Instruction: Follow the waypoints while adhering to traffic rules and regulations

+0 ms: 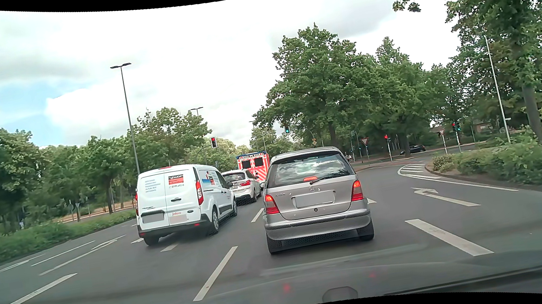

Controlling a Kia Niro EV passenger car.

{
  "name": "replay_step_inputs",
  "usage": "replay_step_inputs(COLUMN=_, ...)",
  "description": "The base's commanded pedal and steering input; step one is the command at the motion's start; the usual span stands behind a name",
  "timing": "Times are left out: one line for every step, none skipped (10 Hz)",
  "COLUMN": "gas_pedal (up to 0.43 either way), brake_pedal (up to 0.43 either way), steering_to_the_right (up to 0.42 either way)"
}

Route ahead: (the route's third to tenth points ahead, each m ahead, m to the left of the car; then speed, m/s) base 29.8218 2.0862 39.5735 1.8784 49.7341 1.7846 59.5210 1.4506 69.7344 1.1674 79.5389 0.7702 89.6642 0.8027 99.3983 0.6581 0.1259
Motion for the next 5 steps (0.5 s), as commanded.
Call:
replay_step_inputs(gas_pedal=0.0, brake_pedal=0.085, steering_to_the_right=-0.007)
replay_step_inputs(gas_pedal=0.0, brake_pedal=0.098, steering_to_the_right=-0.007)
replay_step_inputs(gas_pedal=0.0, brake_pedal=0.104, steering_to_the_right=-0.007)
replay_step_inputs(gas_pedal=0.0, brake_pedal=0.098, steering_to_the_right=-0.007)
replay_step_inputs(gas_pedal=0.0, brake_pedal=0.091, steering_to_the_right=-0.007)
